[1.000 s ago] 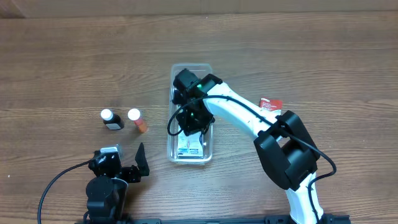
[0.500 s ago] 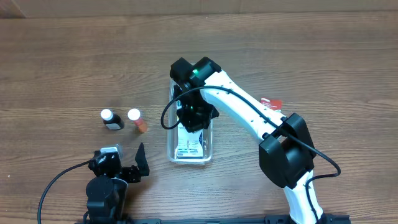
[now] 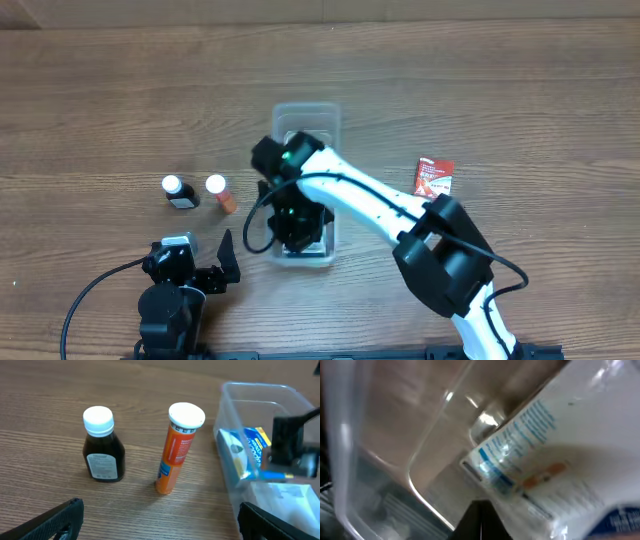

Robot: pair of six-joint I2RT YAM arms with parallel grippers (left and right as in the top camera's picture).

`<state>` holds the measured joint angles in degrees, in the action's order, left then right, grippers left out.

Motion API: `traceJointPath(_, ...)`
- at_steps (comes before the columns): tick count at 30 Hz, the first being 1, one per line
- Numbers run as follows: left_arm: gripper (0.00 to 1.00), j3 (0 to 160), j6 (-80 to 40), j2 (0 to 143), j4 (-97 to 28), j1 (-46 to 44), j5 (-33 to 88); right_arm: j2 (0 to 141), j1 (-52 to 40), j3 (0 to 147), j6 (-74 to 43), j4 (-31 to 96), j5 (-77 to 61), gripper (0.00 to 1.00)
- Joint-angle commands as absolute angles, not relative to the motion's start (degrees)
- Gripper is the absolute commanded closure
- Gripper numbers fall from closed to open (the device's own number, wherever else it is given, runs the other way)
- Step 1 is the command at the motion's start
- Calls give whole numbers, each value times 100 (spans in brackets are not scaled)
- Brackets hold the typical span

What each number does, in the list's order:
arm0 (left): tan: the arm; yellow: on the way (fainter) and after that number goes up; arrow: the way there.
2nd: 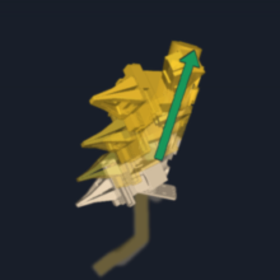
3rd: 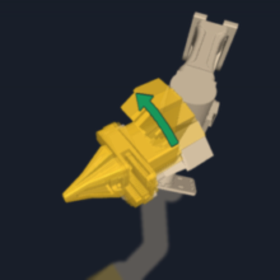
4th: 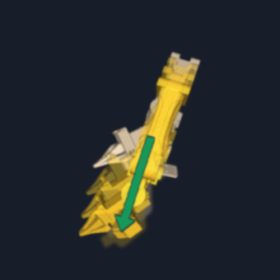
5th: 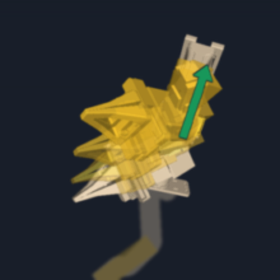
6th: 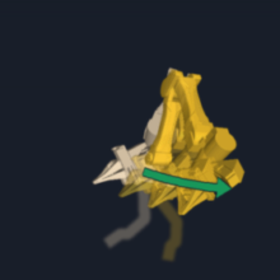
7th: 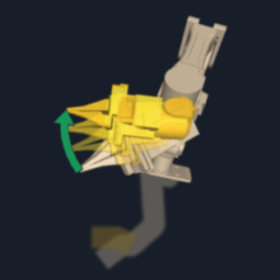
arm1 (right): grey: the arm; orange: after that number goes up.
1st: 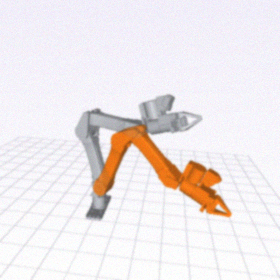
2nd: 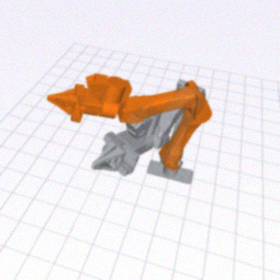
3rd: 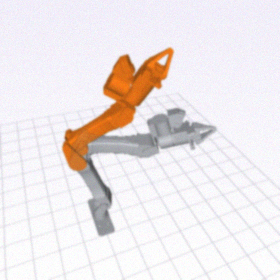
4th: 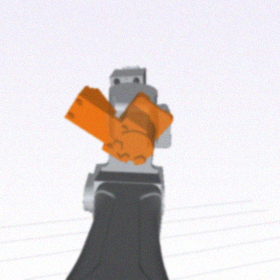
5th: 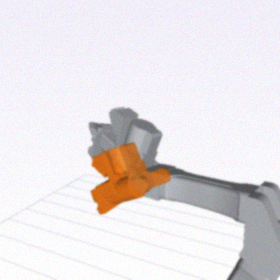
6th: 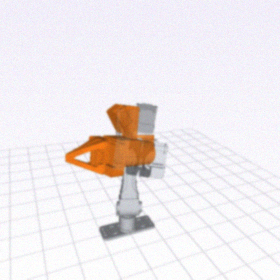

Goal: Pack container

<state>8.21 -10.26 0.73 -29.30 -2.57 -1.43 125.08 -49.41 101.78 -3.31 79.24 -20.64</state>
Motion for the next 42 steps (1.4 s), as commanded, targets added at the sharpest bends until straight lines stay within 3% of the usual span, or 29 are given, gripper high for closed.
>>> traceJointPath(1,0,808,-919,25,-2934,-226,-80,12453,-5024,9754,-301,7710,-2161,96)
traceJointPath(20,0,808,-919,25,-2934,-228,-80,12453,-4525,9465,-751,6547,-1745,96)
traceJointPath(33,0,808,-919,25,-2934,-228,-80,12453,-4069,9553,-768,4886,-751,96)
traceJointPath(42,0,808,-919,25,-2934,-228,-80,12451,-4069,11207,-757,6539,-351,96)
